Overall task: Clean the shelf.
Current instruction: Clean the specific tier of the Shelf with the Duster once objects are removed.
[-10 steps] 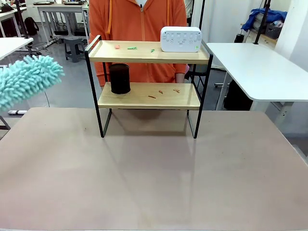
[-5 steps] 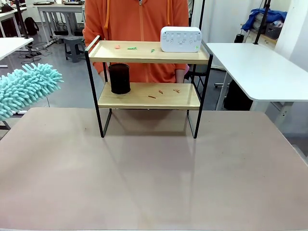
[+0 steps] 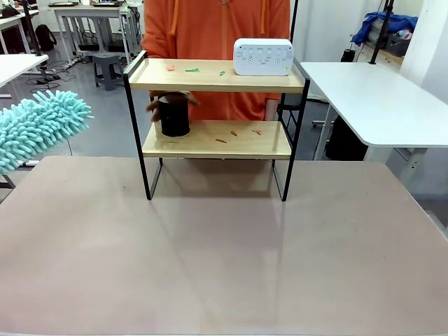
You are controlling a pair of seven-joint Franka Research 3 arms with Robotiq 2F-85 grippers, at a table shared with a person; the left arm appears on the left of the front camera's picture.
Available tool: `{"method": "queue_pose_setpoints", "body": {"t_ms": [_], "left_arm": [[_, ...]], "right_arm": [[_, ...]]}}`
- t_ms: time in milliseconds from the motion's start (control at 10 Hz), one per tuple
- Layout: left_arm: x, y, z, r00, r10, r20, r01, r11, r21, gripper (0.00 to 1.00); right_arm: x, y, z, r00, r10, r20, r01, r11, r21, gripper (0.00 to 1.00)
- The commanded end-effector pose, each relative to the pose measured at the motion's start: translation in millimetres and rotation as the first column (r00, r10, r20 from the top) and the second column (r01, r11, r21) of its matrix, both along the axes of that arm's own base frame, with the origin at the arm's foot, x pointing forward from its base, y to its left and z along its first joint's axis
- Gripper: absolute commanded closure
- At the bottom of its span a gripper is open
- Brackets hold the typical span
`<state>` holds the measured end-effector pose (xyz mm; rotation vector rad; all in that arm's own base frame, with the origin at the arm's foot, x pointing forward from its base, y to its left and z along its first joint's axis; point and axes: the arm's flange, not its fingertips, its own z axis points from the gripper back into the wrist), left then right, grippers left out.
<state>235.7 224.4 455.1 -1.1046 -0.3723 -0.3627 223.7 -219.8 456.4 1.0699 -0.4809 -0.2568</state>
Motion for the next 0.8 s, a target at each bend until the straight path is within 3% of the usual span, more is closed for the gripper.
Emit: {"method": "queue_pose_setpoints", "body": {"t_ms": [0, 700], "left_arm": [[-0.9, -0.5, 4.6, 1.0, -0.004, 0.0, 0.004, 1.0, 0.002, 1.0], [-0.9, -0.5, 4.6, 1.0, -0.004, 0.0, 0.004, 1.0, 0.002, 1.0]], "right_arm": [[1.0, 3.2, -0.5, 0.999, 0.003, 0.033, -0.003, 1.0, 0.001, 0.0], [1.0, 3.2, -0.5, 0.999, 0.003, 0.033, -0.003, 1.0, 0.001, 0.0]]}}
